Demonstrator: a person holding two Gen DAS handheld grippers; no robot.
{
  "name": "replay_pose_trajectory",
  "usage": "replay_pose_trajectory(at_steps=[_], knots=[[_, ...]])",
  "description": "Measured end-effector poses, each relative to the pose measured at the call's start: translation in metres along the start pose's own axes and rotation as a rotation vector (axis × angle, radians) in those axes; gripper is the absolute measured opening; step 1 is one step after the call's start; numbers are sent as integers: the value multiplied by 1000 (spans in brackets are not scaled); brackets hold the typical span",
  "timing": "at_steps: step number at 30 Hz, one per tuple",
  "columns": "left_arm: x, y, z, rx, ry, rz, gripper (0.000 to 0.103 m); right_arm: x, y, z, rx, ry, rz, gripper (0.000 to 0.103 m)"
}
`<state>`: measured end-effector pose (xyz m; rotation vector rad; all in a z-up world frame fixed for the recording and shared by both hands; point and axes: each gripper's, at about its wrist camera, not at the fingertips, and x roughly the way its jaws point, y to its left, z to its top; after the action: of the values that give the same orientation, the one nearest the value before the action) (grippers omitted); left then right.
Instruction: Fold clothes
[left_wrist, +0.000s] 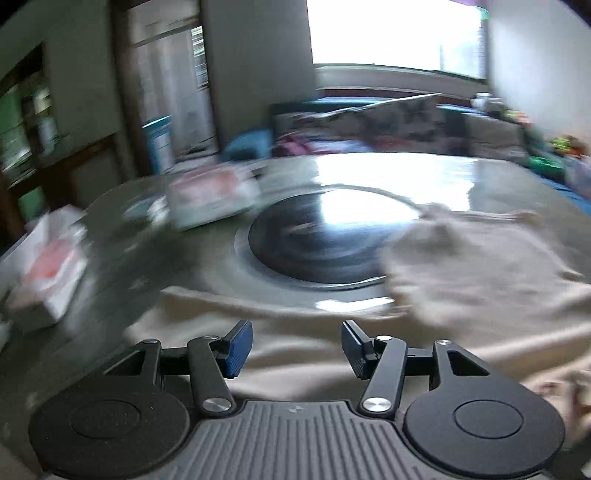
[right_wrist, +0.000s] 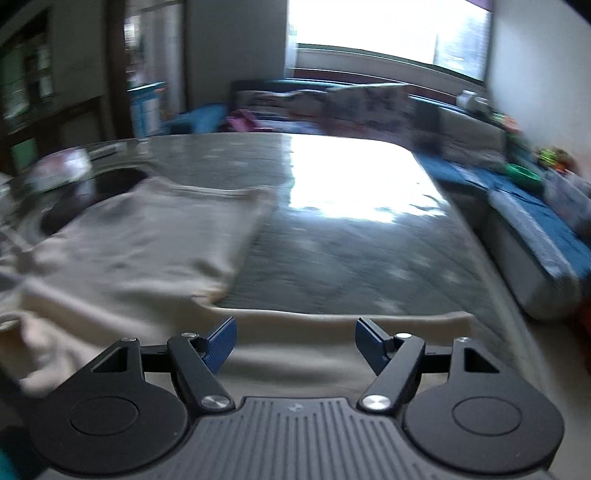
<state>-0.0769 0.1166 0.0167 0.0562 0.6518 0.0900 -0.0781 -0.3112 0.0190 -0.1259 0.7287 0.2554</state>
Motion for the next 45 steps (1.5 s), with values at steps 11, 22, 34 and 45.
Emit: replay_pose_trajectory(at_steps=[11, 22, 34, 45], knots=[[-13, -85, -14, 234, -32, -413, 35, 7, 93, 3, -251, 36, 342, 41], [-26, -99, -42, 363, 35, -624, 20, -4, 128, -16, -422, 138, 531, 32], [-2, -87, -8, 242, 7, -552, 20, 11, 126, 13, -342, 63, 518, 32], [-3, -85, -31, 300, 73, -577, 20, 9, 143, -2, -474, 96, 547, 31]])
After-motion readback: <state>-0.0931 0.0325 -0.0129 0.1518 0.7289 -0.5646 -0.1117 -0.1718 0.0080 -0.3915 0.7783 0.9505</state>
